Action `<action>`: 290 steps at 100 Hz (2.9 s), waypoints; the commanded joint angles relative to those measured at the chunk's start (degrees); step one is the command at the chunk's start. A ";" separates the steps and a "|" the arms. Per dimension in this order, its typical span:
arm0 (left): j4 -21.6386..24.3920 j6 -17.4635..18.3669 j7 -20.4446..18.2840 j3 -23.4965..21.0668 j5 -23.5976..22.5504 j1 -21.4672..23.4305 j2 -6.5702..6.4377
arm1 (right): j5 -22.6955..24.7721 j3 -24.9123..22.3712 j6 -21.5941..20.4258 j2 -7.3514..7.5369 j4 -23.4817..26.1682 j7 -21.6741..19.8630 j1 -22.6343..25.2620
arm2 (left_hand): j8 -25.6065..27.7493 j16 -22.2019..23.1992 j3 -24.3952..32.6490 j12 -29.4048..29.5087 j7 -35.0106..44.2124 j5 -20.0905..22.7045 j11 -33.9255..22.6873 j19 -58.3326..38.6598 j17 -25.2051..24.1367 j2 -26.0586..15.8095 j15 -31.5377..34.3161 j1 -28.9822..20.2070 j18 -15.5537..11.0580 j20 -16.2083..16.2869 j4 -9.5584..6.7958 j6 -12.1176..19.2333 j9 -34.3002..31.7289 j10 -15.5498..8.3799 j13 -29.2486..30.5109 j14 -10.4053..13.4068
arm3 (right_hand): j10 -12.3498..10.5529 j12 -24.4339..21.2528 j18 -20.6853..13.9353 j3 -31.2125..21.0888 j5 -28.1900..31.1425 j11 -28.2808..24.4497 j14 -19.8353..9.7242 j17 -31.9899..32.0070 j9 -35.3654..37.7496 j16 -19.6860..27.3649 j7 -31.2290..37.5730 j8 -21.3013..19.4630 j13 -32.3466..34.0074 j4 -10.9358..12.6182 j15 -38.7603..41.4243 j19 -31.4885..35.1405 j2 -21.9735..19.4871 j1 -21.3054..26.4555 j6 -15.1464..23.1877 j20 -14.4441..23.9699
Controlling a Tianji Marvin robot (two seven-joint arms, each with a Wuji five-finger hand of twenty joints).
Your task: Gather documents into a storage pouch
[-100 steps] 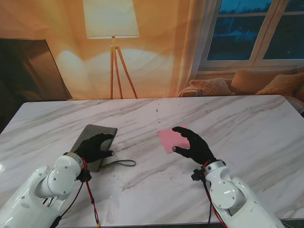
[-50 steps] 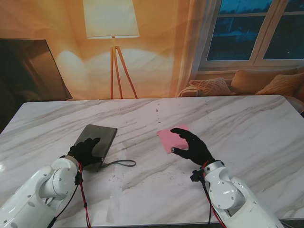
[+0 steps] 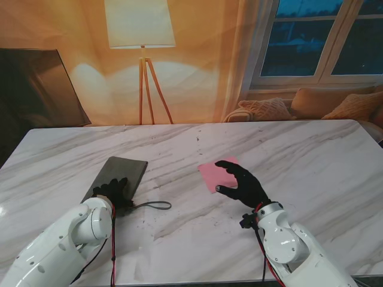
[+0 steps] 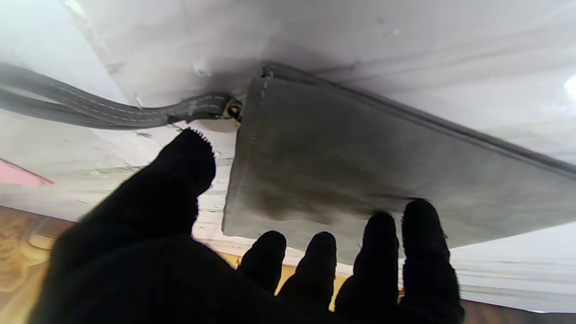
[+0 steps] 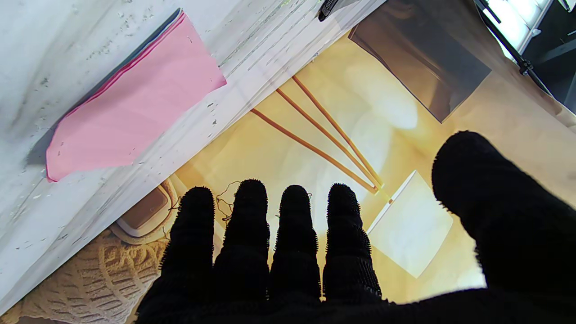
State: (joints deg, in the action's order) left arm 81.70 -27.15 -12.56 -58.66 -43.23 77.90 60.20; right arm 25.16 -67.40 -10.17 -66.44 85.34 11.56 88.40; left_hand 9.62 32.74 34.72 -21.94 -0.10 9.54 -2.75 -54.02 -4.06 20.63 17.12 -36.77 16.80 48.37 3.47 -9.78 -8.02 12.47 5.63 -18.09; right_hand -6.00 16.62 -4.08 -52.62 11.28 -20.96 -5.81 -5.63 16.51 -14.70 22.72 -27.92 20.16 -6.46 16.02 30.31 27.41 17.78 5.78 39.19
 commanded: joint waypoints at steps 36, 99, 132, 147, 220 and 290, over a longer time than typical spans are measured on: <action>-4.70 -2.19 0.99 4.61 -0.88 -3.62 0.92 | 0.09 -0.23 0.08 -0.10 0.14 -0.49 0.24 | 1.28 17.85 12.17 -10.06 -0.86 -1.85 -1.48 -15.75 0.44 3.06 26.25 0.10 -4.08 -0.25 -2.31 -2.65 2.56 3.50 1.47 -4.00 | -0.38 0.40 -0.58 -0.01 0.34 -0.09 -0.51 -0.24 -1.20 -0.87 0.22 -0.72 0.24 0.98 0.30 0.57 -0.26 -1.89 0.86 0.99; -9.72 -3.59 2.21 10.44 2.55 -8.13 1.79 | 0.06 -0.10 0.45 -0.07 0.31 -0.70 0.26 | 6.29 21.71 27.26 -15.69 -0.12 -1.91 -4.35 -20.08 10.09 6.63 40.37 -9.13 -3.92 2.98 -3.53 -5.27 0.35 5.76 11.17 -3.13 | -0.49 0.38 -0.61 -0.10 0.37 -0.08 -0.55 -0.20 -1.26 -0.85 0.20 -0.78 0.12 1.01 0.24 0.71 -0.34 -1.82 0.86 1.16; -11.48 -2.63 6.58 9.90 3.29 -7.81 2.86 | 0.17 -0.02 0.64 -0.06 0.34 -0.71 0.23 | 14.01 31.31 31.19 -15.38 5.98 2.61 -26.34 -25.23 17.65 20.90 44.72 -25.91 -4.39 1.28 7.06 -7.70 -4.27 5.93 23.44 -1.98 | -0.57 0.40 -0.51 -0.15 0.43 -0.16 -0.57 -0.31 -1.22 -0.87 0.25 -0.81 0.20 1.01 0.32 0.80 -0.47 -1.98 0.90 1.20; -11.52 -2.85 7.18 9.77 3.37 -7.59 3.02 | -0.16 0.03 0.84 -0.09 0.39 -0.85 0.25 | 14.27 31.77 31.47 -15.96 13.17 5.28 -32.80 -26.63 19.16 21.04 46.07 -27.59 -3.52 -0.07 7.37 -7.89 -10.25 6.11 25.37 -2.50 | -0.43 0.39 -0.60 -0.19 0.41 -0.15 -0.54 -0.28 -1.33 -0.87 0.25 -0.81 0.09 1.01 0.30 0.80 -0.55 -1.95 0.88 1.20; -9.88 0.24 15.29 5.91 -2.70 -4.57 3.53 | -0.16 0.20 0.85 -0.11 0.34 -0.78 0.18 | 13.11 35.22 35.70 -35.04 32.99 16.90 -45.10 -29.42 23.29 24.08 52.39 -28.32 -1.67 2.96 6.21 -6.84 -44.38 -1.62 32.51 0.10 | -0.43 0.36 -0.67 -0.14 0.64 -0.20 -0.53 -0.22 -1.39 -0.85 0.34 -0.83 0.00 1.04 0.31 0.78 -0.67 -2.06 0.96 1.19; 0.96 4.48 13.69 -0.53 -4.39 0.41 2.99 | -0.75 0.41 1.60 -0.10 0.73 -1.32 0.27 | 16.99 37.49 39.23 -37.65 42.47 22.50 -45.38 -28.15 21.05 25.99 53.78 -28.86 -1.72 6.75 6.29 -6.10 -48.61 0.77 32.61 -0.17 | -0.52 0.36 -0.66 0.02 1.29 -0.16 -0.56 -0.19 -1.33 -0.85 0.59 -0.83 0.00 1.06 0.30 0.78 -0.84 -2.12 1.09 1.22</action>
State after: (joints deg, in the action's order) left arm 80.45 -23.24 2.63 -58.58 -47.59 78.02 63.32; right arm 24.61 -67.11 -9.22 -66.45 85.73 11.16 88.47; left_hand 25.86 69.22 67.01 -55.60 41.18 30.76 -42.90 -81.84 18.60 45.73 68.97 -59.53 16.22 53.47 11.88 -16.44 -51.46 15.74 36.25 -17.72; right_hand -6.00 16.63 -4.04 -52.62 11.28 -21.00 -5.81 -6.11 16.51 -15.19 22.72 -28.03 20.16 -6.46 16.03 30.84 27.39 17.78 5.78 39.70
